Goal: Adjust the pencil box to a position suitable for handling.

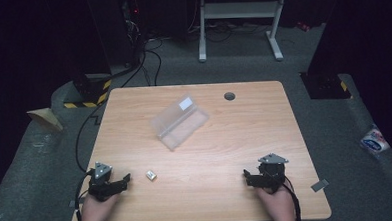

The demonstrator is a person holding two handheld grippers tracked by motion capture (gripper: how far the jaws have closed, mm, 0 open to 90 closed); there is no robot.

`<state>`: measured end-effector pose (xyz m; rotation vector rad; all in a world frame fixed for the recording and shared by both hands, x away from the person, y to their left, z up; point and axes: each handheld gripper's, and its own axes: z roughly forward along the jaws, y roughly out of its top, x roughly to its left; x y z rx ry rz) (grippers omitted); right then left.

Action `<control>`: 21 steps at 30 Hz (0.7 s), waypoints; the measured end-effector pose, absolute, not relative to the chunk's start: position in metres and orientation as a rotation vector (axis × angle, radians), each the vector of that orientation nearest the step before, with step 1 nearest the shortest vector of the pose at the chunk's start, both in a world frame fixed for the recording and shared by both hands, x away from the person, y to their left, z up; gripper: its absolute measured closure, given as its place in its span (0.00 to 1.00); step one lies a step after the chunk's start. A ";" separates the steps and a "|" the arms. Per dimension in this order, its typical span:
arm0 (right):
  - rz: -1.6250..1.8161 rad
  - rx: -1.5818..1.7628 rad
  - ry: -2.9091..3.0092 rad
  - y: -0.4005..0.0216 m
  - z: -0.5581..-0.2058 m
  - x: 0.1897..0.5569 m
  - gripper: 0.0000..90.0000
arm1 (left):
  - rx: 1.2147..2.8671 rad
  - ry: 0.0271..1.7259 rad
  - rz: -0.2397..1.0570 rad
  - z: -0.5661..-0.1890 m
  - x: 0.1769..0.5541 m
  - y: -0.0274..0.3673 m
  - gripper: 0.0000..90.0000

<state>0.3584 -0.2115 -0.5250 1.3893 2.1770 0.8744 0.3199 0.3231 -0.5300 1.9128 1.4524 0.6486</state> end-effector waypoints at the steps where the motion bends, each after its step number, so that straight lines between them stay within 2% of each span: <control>1: 0.874 1.390 2.177 -0.211 -0.525 0.358 0.09 | 1.913 1.452 0.648 -0.530 0.320 0.323 0.21; 12: 0.875 1.388 2.177 -0.212 -0.525 0.358 0.10 | 1.911 1.465 0.650 -0.530 0.319 0.323 0.19; 21: 0.876 1.388 2.175 -0.212 -0.525 0.358 0.10 | 1.920 1.446 0.656 -0.530 0.316 0.322 0.21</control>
